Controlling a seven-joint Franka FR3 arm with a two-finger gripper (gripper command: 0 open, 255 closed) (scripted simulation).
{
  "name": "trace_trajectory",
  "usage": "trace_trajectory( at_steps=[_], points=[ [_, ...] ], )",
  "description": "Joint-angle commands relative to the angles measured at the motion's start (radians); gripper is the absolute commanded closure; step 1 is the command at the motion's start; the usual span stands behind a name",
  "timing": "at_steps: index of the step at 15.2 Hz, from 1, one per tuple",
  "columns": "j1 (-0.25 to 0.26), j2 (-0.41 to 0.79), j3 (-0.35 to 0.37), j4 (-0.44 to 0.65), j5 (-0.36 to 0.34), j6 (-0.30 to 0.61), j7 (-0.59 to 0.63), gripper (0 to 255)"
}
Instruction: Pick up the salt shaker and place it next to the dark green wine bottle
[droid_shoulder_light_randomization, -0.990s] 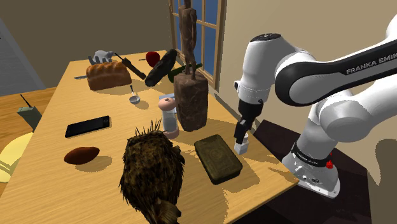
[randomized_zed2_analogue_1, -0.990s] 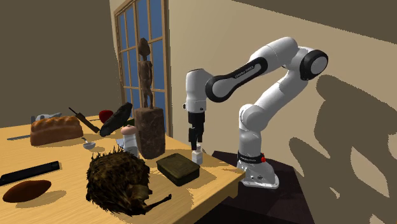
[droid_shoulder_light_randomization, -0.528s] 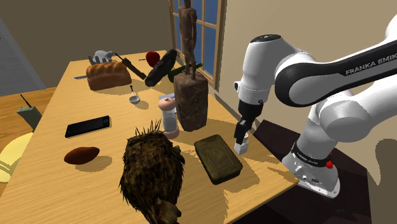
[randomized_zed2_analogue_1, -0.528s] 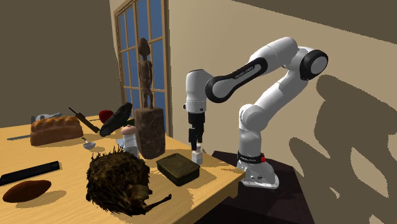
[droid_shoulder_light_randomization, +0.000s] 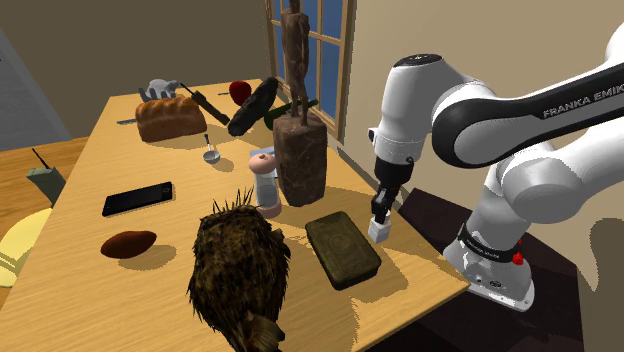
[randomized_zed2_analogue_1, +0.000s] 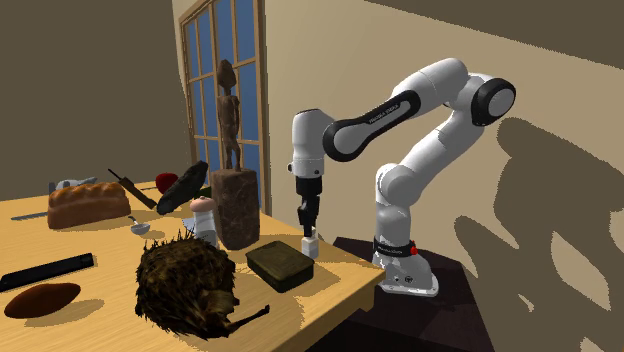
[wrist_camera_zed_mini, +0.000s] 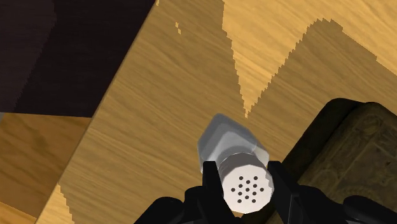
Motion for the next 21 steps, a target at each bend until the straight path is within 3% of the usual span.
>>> trace_trajectory(
  at_steps=[1,21],
  points=[
    [0.000,0.000,0.000,0.000,0.000,0.000,0.000,255],
    [-0.029,-0.085,-0.083,0.211,-0.082,-0.293,0.013,255]
  ],
)
